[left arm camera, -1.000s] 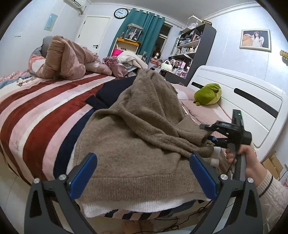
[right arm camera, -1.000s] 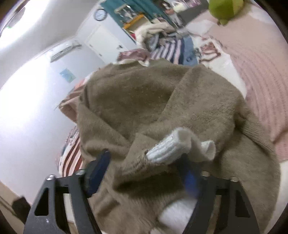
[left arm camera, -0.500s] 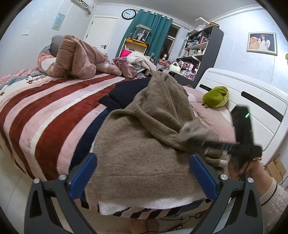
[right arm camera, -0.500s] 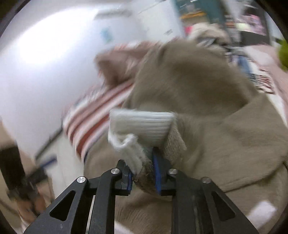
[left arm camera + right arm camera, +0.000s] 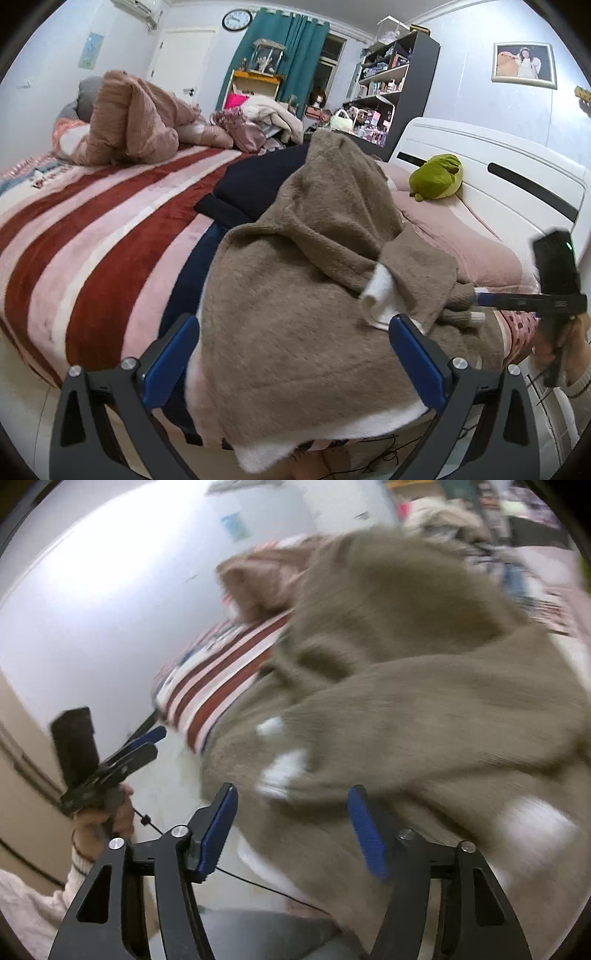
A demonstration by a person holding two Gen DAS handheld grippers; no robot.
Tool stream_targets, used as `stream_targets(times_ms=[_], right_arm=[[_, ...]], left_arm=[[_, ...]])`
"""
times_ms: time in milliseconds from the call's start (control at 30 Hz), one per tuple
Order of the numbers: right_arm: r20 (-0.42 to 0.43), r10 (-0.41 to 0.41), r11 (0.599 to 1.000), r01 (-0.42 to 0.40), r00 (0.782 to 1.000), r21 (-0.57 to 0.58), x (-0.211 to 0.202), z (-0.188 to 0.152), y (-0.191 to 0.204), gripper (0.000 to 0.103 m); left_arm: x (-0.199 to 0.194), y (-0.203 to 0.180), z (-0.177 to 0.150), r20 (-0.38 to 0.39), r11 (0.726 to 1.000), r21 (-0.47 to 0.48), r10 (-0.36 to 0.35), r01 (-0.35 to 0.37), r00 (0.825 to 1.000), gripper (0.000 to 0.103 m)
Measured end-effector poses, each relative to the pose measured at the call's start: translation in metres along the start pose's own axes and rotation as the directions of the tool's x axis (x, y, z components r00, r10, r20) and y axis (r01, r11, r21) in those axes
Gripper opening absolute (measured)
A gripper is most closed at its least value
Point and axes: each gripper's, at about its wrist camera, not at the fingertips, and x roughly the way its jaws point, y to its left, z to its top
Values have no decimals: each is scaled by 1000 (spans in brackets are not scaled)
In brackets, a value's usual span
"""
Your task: Fold small clothes
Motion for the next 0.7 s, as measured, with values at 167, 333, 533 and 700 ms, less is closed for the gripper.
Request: stream_targets(times_ms=[167, 333, 533, 700], right_arm=[[94, -204, 959, 179, 975, 218, -82, -45, -71, 65], [39, -309, 904, 281, 950, 324, -113, -91, -126, 66], [69, -197, 936, 166, 978, 310, -101, -103, -139, 61], [12, -104, 972, 99, 994, 212, -68, -91, -128, 58]], left_arm=[[36, 28, 5, -91, 1000, -10, -10, 9, 996, 101], [78, 43, 0, -199, 997, -48, -62, 54, 978, 99], [95, 24, -3, -236, 998, -21, -57, 53, 970, 98], [99, -1, -8, -275, 998, 47, -22, 37, 961, 88]])
